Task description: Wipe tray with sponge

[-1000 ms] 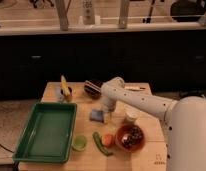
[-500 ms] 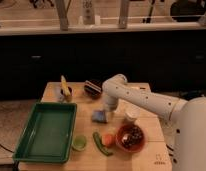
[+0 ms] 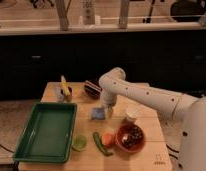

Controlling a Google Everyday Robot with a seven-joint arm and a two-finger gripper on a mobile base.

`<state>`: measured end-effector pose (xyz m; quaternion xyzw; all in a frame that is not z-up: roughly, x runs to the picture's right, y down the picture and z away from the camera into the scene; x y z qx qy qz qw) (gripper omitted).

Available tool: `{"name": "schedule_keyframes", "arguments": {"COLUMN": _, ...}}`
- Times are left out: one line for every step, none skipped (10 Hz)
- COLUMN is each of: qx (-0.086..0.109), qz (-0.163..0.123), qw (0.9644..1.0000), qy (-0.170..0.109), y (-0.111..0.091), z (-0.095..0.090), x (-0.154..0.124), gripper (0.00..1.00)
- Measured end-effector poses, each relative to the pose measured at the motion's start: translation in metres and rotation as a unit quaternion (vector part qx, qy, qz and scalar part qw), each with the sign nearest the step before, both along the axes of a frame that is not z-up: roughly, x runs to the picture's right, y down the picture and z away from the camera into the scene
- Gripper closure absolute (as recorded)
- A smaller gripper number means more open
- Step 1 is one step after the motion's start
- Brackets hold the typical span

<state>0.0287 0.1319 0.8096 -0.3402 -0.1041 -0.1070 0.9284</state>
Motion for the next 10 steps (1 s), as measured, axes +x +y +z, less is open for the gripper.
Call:
{"name": "schedule_keyframes", "arguments": {"qx": -0.001, "qz": -0.006, "qw": 1.0, "qy": 0.002, "y": 0.003, "z": -0.002, "x": -0.002, "gripper": 0.88}}
{"name": "schedule_keyframes", "arguments": {"qx": -0.001, "qz": -0.015, "qw": 0.9999, "qy": -0.002, "y": 0.006, "z": -0.002, "x": -0.011, "gripper": 0.88}}
{"name": "schedule_keyframes", "arguments": {"qx": 0.0, "qz": -0.021, "qw": 0.9998, "qy": -0.007, "y": 0.005, "z": -0.004, "x": -0.02, "gripper": 0.88}}
{"name": "schedule_keyframes", "arguments": {"qx": -0.001, "qz": -0.029, "qw": 0.9995, "qy": -0.007, "y": 0.002, "z": -0.009, "x": -0.026, "gripper": 0.95}}
{"name": "schedule_keyframes", "arguments": {"qx": 0.0, "qz": -0.039, "qw": 0.9992, "qy": -0.009, "y": -0.003, "z": -0.017, "x": -0.036, "gripper": 0.98}}
{"name": "schedule_keyframes", "arguments": {"qx": 0.0, "qz": -0.045, "qw": 0.9989, "qy": -0.013, "y": -0.007, "z": -0.024, "x": -0.048, "gripper": 0.98}}
{"name": "schedule_keyframes", "arguments": {"qx": -0.001, "qz": -0.052, "qw": 0.9986, "qy": -0.013, "y": -0.01, "z": -0.03, "x": -0.051, "gripper": 0.98}}
{"name": "schedule_keyframes", "arguments": {"qx": -0.002, "qz": -0.059, "qw": 0.9982, "qy": -0.012, "y": -0.008, "z": -0.031, "x": -0.054, "gripper": 0.98}}
{"name": "schedule_keyframes", "arguments": {"qx": -0.003, "qz": -0.063, "qw": 0.9979, "qy": -0.014, "y": -0.006, "z": -0.03, "x": -0.059, "gripper": 0.98}}
{"name": "schedule_keyframes", "arguments": {"qx": -0.003, "qz": -0.072, "qw": 0.9973, "qy": -0.016, "y": -0.001, "z": -0.028, "x": -0.068, "gripper": 0.98}}
